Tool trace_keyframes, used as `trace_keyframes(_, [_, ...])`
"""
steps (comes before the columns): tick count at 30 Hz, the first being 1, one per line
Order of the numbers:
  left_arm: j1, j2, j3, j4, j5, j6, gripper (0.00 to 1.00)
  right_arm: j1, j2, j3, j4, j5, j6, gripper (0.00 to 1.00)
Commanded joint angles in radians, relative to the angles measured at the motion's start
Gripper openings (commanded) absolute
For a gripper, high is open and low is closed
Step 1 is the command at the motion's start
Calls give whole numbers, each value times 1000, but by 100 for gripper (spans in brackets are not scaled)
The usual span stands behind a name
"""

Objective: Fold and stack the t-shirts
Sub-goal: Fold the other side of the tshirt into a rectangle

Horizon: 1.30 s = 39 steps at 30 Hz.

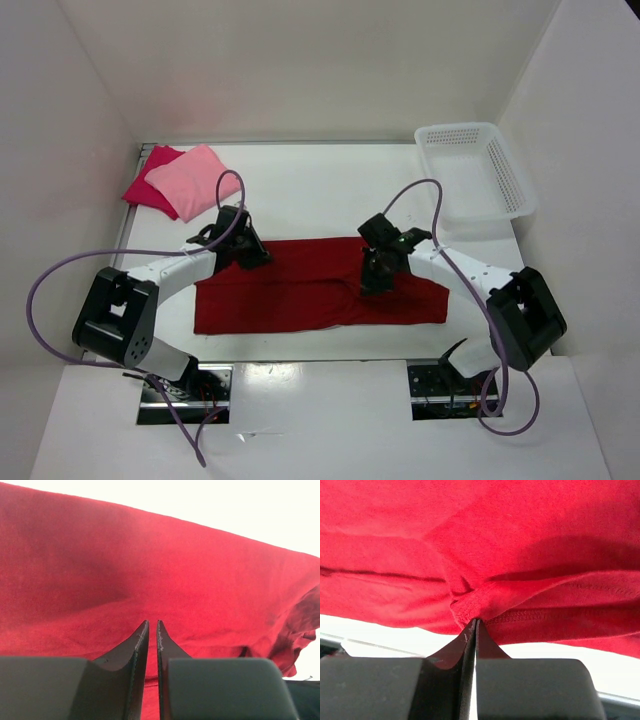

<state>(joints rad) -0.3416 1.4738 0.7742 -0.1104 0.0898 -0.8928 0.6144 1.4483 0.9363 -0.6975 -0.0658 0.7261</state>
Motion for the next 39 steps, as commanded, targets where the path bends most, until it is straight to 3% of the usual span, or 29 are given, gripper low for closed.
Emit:
trace_keyframes(1, [6, 13, 49, 28, 10, 6, 17, 28, -42, -54, 9, -66, 126, 4])
trace_keyframes(8, [35, 13, 69, 28, 21, 29, 17, 53, -71, -77, 88, -183, 209, 8])
trace_keyframes(9, [35, 13, 79, 17, 21, 29, 17, 53, -71, -77, 89, -183, 210, 12])
trace_keyframes(12, [46, 13, 109, 8, 21, 49, 17, 36, -80, 1, 26, -117, 142, 24])
trace_keyframes(14, [46, 13, 132, 8, 21, 63, 17, -26, -91, 44, -26, -52, 64, 24])
trace_keyframes(17, [46, 39, 167, 8, 39, 104, 17, -249, -126, 53, 6, -66, -63, 10])
trace_keyframes(18, [35, 69, 183, -3, 39, 117, 17, -348, -126, 53, 16, -78, -92, 1])
trace_keyframes(21, [24, 141, 233, -14, 62, 147, 19, -436, -91, 79, 58, -43, -175, 1])
trace_keyframes(23, [-11, 195, 258, -14, 76, 160, 19, -446, -37, 79, 88, -34, -208, 10])
trace_keyframes(24, [-22, 210, 269, -23, 91, 160, 19, -458, -20, 79, 98, -34, -217, 18])
trace_keyframes(25, [-36, 223, 278, -23, 100, 160, 19, -458, -5, 79, 107, -34, -232, 35])
trace_keyframes(28, [-92, 246, 304, -12, 134, 169, 19, -467, 21, 88, 133, -25, -223, 49])
trace_keyframes(31, [-166, 246, 326, -12, 159, 160, 20, -476, 34, 79, 156, -25, -200, 52])
trace_keyframes(39, [-425, 227, 367, -51, 146, 201, 47, -505, 75, 110, 174, 40, -200, 49])
